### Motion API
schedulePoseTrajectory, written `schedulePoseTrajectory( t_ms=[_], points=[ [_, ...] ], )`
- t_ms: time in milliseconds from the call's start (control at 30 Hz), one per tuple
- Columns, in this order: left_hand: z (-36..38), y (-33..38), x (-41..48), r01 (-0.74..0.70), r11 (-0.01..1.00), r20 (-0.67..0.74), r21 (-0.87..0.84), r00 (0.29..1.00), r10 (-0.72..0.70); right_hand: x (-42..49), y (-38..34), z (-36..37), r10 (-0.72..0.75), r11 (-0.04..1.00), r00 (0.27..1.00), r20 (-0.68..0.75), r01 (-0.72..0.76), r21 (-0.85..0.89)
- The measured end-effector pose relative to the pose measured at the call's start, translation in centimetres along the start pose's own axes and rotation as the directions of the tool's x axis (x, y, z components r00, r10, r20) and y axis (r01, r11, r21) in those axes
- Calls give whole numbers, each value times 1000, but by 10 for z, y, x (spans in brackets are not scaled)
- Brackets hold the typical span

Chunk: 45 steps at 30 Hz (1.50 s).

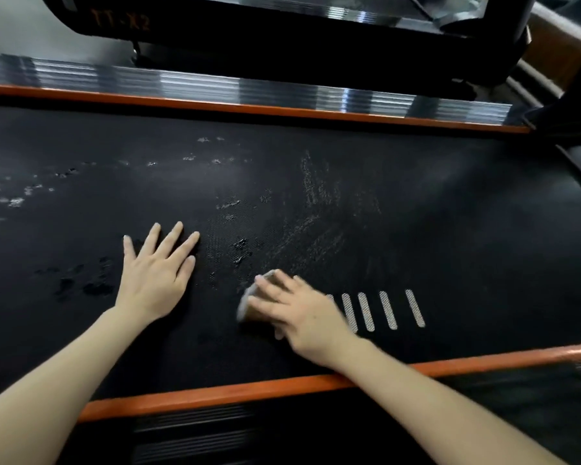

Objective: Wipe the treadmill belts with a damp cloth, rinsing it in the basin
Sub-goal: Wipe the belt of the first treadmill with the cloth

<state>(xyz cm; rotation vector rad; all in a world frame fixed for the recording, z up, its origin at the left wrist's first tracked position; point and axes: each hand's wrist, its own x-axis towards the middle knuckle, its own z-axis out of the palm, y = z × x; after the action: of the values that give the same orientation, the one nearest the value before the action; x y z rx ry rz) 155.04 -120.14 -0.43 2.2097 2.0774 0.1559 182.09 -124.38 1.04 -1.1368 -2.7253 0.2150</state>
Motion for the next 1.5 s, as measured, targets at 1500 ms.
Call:
schedulePoseTrajectory(
  t_ms=[1500],
  points=[
    [1,-41,7,236,970,-109,-58,964,-241,156,64,0,434,900,900,-29,-435,-22]
  ],
)
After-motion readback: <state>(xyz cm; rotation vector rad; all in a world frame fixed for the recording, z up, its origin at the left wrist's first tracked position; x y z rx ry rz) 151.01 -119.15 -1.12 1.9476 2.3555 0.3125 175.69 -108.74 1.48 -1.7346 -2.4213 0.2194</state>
